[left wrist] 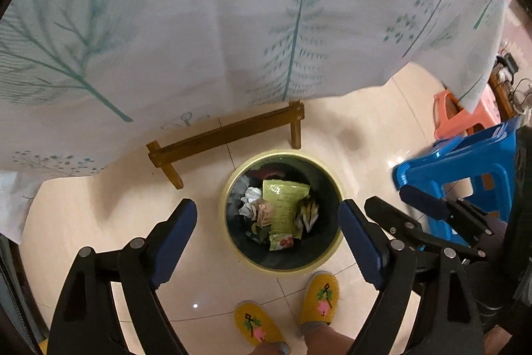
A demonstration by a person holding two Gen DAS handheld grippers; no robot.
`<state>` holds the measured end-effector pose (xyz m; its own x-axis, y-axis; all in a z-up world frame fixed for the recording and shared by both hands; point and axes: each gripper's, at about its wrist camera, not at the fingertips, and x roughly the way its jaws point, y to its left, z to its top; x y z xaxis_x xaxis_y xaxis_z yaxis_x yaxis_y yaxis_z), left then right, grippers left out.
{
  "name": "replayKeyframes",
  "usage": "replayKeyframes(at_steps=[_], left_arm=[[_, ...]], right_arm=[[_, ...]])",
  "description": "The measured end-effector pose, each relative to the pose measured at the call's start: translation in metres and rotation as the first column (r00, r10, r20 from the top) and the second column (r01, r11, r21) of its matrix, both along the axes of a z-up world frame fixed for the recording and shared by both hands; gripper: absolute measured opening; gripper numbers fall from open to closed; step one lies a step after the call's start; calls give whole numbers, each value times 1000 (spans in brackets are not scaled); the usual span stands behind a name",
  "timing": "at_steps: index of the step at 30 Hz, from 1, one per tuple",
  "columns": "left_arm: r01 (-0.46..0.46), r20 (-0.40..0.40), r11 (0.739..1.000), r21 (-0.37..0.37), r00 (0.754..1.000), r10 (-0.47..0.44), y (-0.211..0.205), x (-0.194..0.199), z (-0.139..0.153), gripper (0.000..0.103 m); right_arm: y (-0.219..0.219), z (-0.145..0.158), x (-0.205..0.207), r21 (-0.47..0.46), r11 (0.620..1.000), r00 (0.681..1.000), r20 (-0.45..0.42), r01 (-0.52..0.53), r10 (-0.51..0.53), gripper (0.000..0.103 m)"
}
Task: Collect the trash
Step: 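Raise both tools back above the table toward the plastic bottle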
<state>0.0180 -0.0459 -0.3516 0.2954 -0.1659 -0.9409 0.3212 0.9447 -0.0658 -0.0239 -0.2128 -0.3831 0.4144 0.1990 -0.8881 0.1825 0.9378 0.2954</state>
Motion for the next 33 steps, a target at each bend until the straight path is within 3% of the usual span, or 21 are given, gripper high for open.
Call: replayKeyframes(at_steps=[6,9,15,22,33], left_arm=[[-7,15,1000,-30,1000,7,8,-7,45,86],[5,28,1000,-1,1000,-5,8,-11,76,86],[41,62,999,22,997,-42,5,-20,146,86],[19,133,999,36,991,-24,6,-25,219,85],[-18,204,1000,-13,979,20,12,-31,312,85]], right_arm=[[8,39,-11,-11,1000,1000,25,0,0,52],[9,66,-17,-8,1000,999,35,6,-6,52],[12,131,-26,-26,1000,997,77,-8,10,52],[18,207,-35,-77,997,989,140,-25,36,52],[15,303,-40,-132,991,974,221,-18,47,52]])
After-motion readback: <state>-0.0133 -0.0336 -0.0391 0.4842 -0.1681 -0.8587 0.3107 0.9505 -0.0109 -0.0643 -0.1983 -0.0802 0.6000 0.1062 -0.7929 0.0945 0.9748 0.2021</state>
